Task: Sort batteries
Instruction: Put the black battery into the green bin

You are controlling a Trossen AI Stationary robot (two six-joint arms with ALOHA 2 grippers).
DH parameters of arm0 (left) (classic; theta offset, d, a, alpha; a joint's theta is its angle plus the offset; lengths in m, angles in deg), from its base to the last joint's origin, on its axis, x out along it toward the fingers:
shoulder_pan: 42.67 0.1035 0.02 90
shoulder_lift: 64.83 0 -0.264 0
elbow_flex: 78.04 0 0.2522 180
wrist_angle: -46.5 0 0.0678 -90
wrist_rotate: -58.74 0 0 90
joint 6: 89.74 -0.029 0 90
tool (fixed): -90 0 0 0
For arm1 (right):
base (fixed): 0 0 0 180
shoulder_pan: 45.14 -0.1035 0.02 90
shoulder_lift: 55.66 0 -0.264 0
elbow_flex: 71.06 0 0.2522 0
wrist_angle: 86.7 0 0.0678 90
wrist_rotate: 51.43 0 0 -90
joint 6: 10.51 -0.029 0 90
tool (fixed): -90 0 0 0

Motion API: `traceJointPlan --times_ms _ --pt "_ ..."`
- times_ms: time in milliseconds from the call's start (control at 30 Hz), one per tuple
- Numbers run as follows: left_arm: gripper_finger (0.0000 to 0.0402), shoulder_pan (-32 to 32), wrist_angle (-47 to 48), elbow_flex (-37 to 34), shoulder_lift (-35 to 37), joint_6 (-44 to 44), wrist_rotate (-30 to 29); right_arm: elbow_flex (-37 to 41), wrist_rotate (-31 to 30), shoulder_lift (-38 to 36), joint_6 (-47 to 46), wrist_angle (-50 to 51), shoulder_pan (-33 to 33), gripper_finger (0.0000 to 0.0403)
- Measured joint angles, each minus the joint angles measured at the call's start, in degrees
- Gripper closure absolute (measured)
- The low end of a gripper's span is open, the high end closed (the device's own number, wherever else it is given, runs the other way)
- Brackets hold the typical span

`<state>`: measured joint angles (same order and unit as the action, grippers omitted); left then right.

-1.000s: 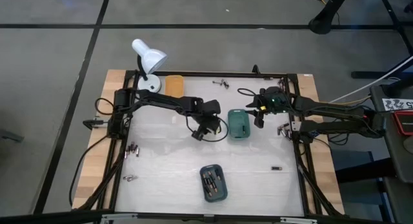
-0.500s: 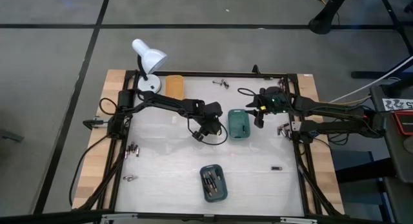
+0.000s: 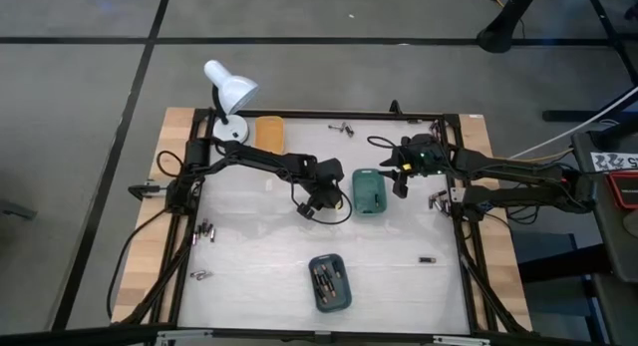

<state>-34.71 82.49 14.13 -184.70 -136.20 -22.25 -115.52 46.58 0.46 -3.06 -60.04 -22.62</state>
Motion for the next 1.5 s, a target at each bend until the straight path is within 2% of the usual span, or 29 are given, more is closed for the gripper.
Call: traceJointPlan --times_ms 300,400,533,767,1033,1233,1300,1500 --pt "0.0369 -0.08 1.16 0.09 0.04 3.22 -0.26 0.0 0.0 0.0 0.05 0.01 0.0 0.0277" --pt "0.0388 -0.09 0.74 0.35 0.0 5.75 -0.5 0.0 -0.01 0.0 0.06 0.01 0.0 0.0277" --pt "0.0384 -0.11 2.5 2.55 -0.22 8.98 -1.2 0.0 -0.02 0.0 0.06 0.01 0.0 0.0277" --pt "0.0382 -0.5 3.27 7.03 2.65 8.38 -1.36 0.0 -0.02 -0.01 0.24 0.07 -0.01 0.0277" --pt "0.0377 1.19 -11.02 7.5 3.79 11.14 -0.41 0.0 -0.04 0.0 0.27 0.06 0.0 0.0277" --pt "0.0377 0.9 -16.53 7.39 1.79 12.98 0.06 0.0 -0.04 0.0 0.3 0.01 -0.02 0.0277" --pt "0.037 0.61 -20.0 7.52 0.91 13.69 0.05 0.0 -0.04 -0.01 0.27 -0.26 0.0 0.0277" --pt "0.0339 -0.2 -21.92 7.41 -1.9 13.82 -0.05 0.02 -0.02 -0.02 -0.65 -1.34 -0.04 0.0277"
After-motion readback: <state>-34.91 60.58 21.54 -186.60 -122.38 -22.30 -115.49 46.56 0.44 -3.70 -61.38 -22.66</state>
